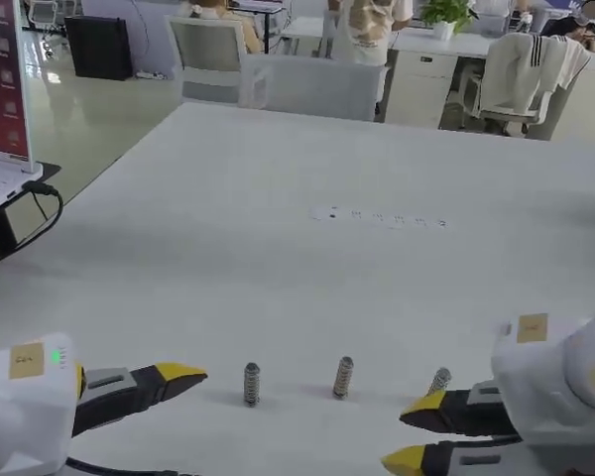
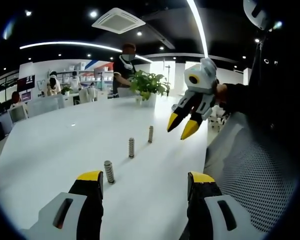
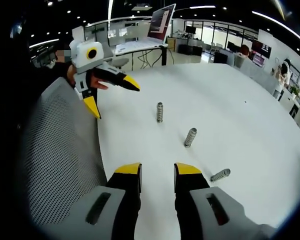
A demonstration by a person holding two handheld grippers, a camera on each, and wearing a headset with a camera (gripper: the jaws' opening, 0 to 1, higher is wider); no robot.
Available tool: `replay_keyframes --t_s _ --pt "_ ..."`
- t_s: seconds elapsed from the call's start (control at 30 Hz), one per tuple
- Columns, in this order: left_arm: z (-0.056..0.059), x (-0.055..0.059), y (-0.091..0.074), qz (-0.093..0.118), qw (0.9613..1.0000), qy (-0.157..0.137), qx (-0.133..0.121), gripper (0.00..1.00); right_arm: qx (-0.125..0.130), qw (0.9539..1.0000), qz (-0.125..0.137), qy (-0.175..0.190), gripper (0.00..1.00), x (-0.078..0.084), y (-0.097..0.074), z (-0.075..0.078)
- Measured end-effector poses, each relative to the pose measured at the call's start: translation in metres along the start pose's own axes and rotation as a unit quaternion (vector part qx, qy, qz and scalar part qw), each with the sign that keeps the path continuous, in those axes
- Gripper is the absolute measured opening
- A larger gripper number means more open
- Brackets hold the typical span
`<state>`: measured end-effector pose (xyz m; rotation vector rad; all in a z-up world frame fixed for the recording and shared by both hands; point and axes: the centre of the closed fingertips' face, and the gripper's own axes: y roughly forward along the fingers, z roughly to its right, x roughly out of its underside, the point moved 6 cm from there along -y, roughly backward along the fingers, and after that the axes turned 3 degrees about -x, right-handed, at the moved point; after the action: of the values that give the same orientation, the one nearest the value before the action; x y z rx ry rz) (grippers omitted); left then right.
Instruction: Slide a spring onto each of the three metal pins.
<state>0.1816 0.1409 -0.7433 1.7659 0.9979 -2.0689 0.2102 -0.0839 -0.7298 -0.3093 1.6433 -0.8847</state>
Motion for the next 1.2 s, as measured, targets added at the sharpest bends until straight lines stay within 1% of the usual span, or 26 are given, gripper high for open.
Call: replay_keyframes --t_s 0.1,0.23,0.37,0.5,0.67,0.73,0.83,0.93,1.03,1.07,1.2 --pt "0.000 0.000 0.000 -0.001 1.0000 0.000 -0.001 0.64 0.013 0.9998 0.007 0.014 0.24 0.005 -0.008 0.005" --pt "0.000 0.001 0.000 -0.001 1.0000 -0.003 -0.003 0.65 0.032 0.9990 0.012 0.029 0.25 0.014 -0.018 0.016" --pt "-0.001 0.002 0.000 0.000 1.0000 -0.006 -0.007 0.65 0.052 0.9972 0.024 0.048 0.25 0.022 -0.026 0.025" --pt "-0.001 0.002 -0.001 0.000 0.9999 -0.009 -0.009 0.65 0.062 0.9959 0.035 0.055 0.29 0.029 -0.033 0.030" --pt "-0.002 0.004 -0.001 -0.001 0.9999 -0.013 -0.011 0.65 0.073 0.9939 0.052 0.064 0.32 0.037 -0.038 0.038" --pt "-0.002 0.005 -0.001 -0.001 0.9998 -0.016 -0.012 0.66 0.070 0.9923 0.074 0.071 0.35 0.039 -0.040 0.039" --pt "-0.003 0.006 -0.001 -0.002 0.9997 -0.018 -0.013 0.66 0.064 0.9924 0.079 0.070 0.42 0.044 -0.039 0.039" --pt "-0.004 0.008 -0.002 -0.002 0.9996 -0.023 -0.016 0.66 0.065 0.9925 0.083 0.061 0.48 0.048 -0.039 0.038" --pt "-0.004 0.008 -0.002 -0.002 0.9995 -0.025 -0.017 0.66 0.066 0.9908 0.098 0.065 0.54 0.051 -0.038 0.039" --pt "-0.004 0.008 -0.002 -0.002 0.9995 -0.025 -0.018 0.66 0.067 0.9905 0.103 0.063 0.58 0.051 -0.038 0.039" --pt "-0.005 0.008 -0.003 -0.003 0.9994 -0.027 -0.019 0.66 0.073 0.9897 0.107 0.061 0.67 0.056 -0.036 0.040"
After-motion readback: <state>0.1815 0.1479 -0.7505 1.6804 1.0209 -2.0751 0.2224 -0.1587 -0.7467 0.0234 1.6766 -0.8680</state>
